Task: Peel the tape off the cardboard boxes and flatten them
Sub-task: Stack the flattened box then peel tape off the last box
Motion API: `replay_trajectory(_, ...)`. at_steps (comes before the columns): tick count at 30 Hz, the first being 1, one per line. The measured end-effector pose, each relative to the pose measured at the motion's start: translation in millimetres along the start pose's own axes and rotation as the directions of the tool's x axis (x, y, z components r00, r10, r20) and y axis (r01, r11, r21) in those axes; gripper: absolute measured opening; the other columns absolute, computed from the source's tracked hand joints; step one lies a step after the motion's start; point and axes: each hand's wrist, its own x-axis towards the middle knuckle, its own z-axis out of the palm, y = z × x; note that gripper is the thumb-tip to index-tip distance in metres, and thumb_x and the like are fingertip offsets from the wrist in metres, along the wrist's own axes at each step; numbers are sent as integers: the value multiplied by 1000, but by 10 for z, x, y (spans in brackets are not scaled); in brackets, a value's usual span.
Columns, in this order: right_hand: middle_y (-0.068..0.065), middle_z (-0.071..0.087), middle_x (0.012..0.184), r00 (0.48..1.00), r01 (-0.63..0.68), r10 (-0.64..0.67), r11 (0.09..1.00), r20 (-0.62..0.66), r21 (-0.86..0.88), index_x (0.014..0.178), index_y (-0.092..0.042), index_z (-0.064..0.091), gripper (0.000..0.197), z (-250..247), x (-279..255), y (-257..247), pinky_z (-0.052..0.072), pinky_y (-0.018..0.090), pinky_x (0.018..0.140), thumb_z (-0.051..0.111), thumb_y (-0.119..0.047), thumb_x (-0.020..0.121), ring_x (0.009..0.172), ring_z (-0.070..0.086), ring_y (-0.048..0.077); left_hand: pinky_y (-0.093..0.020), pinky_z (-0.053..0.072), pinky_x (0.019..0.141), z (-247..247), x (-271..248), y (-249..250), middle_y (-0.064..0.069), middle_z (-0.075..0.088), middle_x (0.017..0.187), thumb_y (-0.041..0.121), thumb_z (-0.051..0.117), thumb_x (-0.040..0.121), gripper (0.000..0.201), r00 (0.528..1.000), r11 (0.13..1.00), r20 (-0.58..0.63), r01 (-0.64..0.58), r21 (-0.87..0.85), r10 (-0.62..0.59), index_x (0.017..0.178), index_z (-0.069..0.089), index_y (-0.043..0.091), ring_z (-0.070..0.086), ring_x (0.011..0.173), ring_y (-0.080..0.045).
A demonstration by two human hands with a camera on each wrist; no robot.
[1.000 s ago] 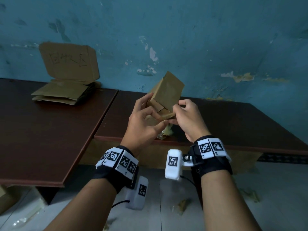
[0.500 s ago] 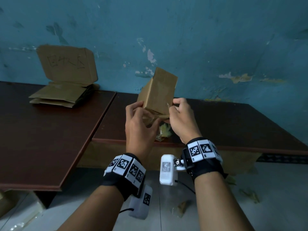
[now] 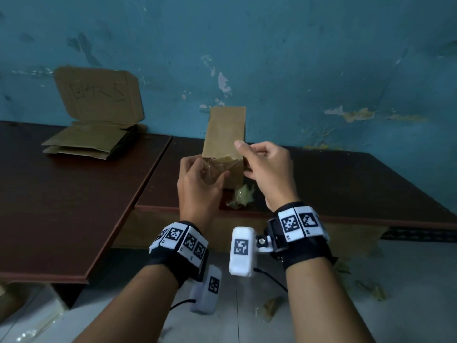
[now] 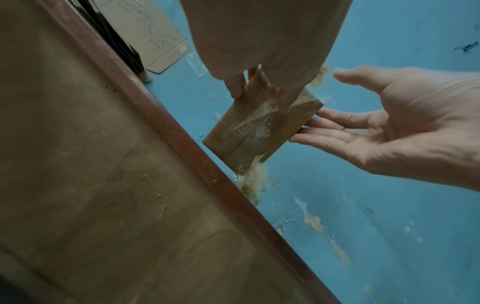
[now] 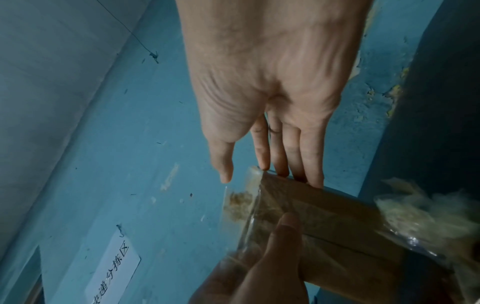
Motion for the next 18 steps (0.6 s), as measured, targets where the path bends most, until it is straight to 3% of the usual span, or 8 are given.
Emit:
replay_trajectory(5, -5, 76, 75, 997, 1, -6, 998, -72, -70, 85, -22, 74, 24, -14, 19, 55, 67, 43, 75, 90, -40, 79, 76, 76, 11, -4, 41, 72, 3, -19, 18, 6, 57, 116, 18, 90, 82, 26, 999, 999, 18, -42, -15, 42, 84, 66, 8, 56, 88, -3)
replay_trajectory(8, -5, 76, 73, 997, 11, -17, 996, -70, -86, 81, -22, 74, 12, -40, 46, 75, 67, 45, 74, 84, -25, 86, 75, 76, 13, -5, 45, 75, -9, -26, 34, 9, 58, 116, 17, 91, 81, 27, 999, 999, 20, -40, -21, 41, 82, 65, 9, 59, 93, -3)
replay_trajectory(11, -3, 74, 71, 998, 26, -31, 996, -56, -90, 78, -18, 71, 12, -58, 61, 83, 67, 49, 73, 76, -15, 89, 71, 76, 17, -10, 49, 76, -56, -14, 59, 11, 59, 116, 19, 91, 81, 29, 999, 999, 14, -43, -14, 43, 79, 64, 9, 60, 92, -2)
replay_trajectory(15, 6, 75, 83, 999, 27, -28, 998, -15, -49, 84, -13, 64, 10, -69, 69, 119, 67, 51, 75, 68, -14, 92, 73, 78, 18, -28, 55, 83, -137, 2, 107, 15, 61, 120, 22, 90, 82, 27, 999, 999, 21, -50, 6, 50, 80, 66, 11, 61, 97, -2)
replay_trajectory(18, 15, 75, 95, 999, 5, -7, 999, 34, 53, 85, -8, 62, 10, -62, 67, 116, 67, 46, 76, 67, -12, 93, 86, 79, 24, -31, 55, 82, -176, 25, 104, 13, 62, 119, 23, 90, 83, 29, 999, 999, 24, -31, 35, 30, 78, 63, 12, 61, 94, -4)
